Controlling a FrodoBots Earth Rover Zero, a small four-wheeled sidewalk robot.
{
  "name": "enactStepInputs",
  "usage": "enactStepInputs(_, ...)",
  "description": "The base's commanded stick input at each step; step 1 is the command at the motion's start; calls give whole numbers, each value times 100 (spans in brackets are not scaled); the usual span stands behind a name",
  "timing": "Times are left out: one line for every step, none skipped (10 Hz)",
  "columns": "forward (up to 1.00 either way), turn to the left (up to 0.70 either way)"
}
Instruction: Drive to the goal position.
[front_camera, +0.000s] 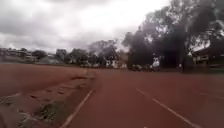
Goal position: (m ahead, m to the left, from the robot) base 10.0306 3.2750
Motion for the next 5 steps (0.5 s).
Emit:
enactStepInputs(100, -5)
enactStepInputs(100, -19)
enactStepInputs(100, 0)
enactStepInputs(100, 0)
enactStepInputs(100, 0)
